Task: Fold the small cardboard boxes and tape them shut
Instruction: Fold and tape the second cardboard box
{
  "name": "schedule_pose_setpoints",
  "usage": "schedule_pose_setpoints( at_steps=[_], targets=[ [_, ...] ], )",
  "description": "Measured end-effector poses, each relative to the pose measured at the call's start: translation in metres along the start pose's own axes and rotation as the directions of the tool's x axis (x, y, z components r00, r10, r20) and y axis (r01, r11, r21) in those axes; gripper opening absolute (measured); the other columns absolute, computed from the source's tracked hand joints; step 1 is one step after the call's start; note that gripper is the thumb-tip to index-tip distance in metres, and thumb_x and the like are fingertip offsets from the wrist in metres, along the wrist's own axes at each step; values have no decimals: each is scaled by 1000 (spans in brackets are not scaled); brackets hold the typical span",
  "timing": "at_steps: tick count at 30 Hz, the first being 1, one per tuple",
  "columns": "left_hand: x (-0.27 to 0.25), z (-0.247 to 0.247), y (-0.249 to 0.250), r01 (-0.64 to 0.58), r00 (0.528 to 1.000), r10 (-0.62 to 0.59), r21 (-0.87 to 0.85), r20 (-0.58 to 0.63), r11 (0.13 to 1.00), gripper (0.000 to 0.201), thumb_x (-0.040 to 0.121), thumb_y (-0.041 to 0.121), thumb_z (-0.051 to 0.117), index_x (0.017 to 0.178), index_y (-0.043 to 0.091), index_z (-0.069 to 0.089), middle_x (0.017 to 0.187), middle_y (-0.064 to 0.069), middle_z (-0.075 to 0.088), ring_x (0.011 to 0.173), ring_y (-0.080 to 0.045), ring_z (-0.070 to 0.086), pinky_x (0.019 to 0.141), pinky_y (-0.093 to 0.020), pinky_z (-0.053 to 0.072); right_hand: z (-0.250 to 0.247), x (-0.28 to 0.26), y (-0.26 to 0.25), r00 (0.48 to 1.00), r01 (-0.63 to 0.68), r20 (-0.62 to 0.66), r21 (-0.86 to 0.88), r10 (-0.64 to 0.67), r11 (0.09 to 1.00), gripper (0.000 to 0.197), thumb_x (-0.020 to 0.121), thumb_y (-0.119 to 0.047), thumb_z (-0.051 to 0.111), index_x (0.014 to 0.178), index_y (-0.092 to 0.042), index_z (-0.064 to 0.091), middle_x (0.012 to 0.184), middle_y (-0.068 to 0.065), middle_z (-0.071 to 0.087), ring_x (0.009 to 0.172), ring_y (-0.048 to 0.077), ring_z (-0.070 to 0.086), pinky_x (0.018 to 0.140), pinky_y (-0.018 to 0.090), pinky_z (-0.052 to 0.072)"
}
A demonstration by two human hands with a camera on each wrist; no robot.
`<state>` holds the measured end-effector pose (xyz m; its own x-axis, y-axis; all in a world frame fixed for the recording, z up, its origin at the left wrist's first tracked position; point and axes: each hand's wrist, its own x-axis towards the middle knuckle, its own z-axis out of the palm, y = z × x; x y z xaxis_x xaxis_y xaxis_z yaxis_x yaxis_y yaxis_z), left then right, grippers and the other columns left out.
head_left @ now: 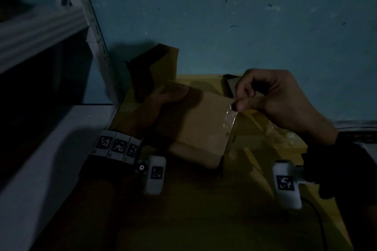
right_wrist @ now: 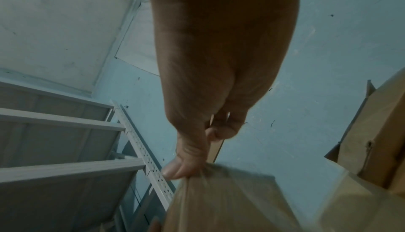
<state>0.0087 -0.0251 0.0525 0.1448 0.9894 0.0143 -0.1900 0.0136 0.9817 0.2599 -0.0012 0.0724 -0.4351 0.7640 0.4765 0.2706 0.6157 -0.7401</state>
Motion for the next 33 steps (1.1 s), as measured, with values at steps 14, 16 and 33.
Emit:
schedule_pose_setpoints(
  at_steps=[14,16,33],
  targets=[
    [7,2,6,-51,997,53,29,-63,998,36,70,32,66,96,8,66,75,2,73,68,-9,70,61,-19,56,-5,3,4,988,146,-31,-105,-150,984,20,70,-14,87,83,-8,72,86,20,61,79,27,61,76,37,53],
    [7,1,5,-48,997,51,41,-65,998,36,69,32,67,96,8,66,75,3,73,67,-9,69,62,-19,56,-4,2,4,993,108,-27,-132,-113,985,20,69,-13,87,82,-12,72,85,16,63,77,26,62,76,42,55],
    [9,-4,-2,30,998,-15,288,-55,957,20,87,33,64,97,16,65,81,7,70,66,0,67,59,-12,52,0,2,25,986,164,74,-272,-149,948,18,71,-1,86,77,-12,72,82,6,61,79,23,62,68,48,51]
  ],
)
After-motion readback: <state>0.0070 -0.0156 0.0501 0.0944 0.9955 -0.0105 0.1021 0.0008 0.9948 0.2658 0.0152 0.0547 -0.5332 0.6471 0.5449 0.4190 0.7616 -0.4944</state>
